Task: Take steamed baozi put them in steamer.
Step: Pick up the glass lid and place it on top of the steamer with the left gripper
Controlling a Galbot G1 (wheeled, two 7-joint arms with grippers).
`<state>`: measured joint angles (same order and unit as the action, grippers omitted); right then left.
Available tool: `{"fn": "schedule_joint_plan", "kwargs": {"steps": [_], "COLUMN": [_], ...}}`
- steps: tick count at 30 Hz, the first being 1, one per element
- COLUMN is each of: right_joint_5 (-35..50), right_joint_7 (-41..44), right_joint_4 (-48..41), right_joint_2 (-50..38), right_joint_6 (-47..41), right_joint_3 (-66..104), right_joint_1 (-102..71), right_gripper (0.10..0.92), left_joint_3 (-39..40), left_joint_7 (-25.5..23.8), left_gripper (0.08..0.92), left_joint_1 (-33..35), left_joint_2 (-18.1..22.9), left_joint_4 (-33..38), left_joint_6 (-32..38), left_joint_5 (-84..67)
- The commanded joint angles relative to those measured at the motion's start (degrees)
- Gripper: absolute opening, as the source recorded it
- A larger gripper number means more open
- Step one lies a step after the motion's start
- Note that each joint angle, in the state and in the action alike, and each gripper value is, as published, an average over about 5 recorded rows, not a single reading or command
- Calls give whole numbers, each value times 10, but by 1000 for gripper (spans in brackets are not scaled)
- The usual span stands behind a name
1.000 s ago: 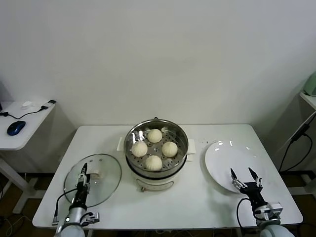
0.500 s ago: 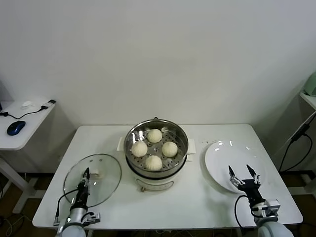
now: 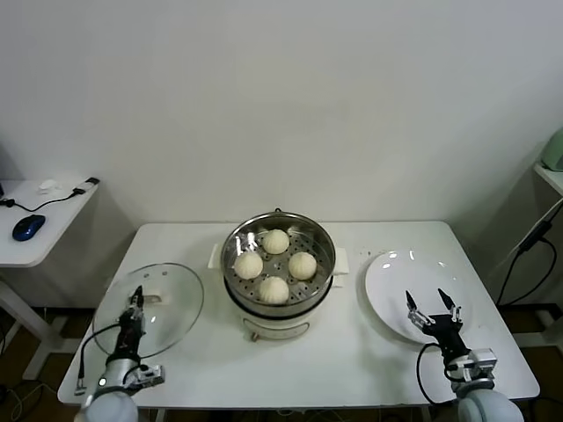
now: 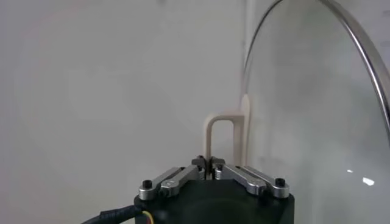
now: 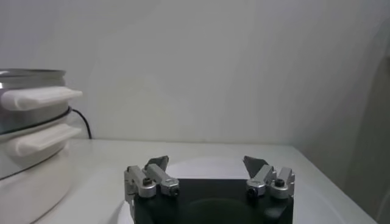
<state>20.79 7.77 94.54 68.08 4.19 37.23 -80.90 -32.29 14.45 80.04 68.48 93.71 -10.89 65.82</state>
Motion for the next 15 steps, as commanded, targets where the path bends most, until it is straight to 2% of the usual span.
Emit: {"fn": "schedule_joint_plan", "kwargs": {"steps": [1, 5, 9, 12, 15], "right_joint_5": [-32, -47, -69, -77, -78], "right_joint_7": [-2, -8, -14, -15, -14], "right_joint_4": [-7, -11, -10, -10, -11], "right_joint_2": [-2, 0, 3, 4, 5], "right_joint_6": [-13, -15, -13, -10, -4], "right_joint_3": [1, 3, 6, 6, 6], "right_joint_1": [-1, -3, -6, -7, -8], "right_gripper": [823, 823, 823, 823, 823], "left_joint_3": [-38, -29, 23, 97, 183], "left_joint_7": [-121, -160, -181, -199, -220], "left_gripper": [139, 139, 139, 139, 139], "left_joint_1": [17, -11, -53, -86, -123], "left_joint_2": [-69, -97, -109, -100, -71], "left_joint_4": [192, 245, 275, 296, 302], "left_joint_6": [-67, -110, -169, -225, -276], "left_joint_5": [-114, -122, -104, -69, -19]}}
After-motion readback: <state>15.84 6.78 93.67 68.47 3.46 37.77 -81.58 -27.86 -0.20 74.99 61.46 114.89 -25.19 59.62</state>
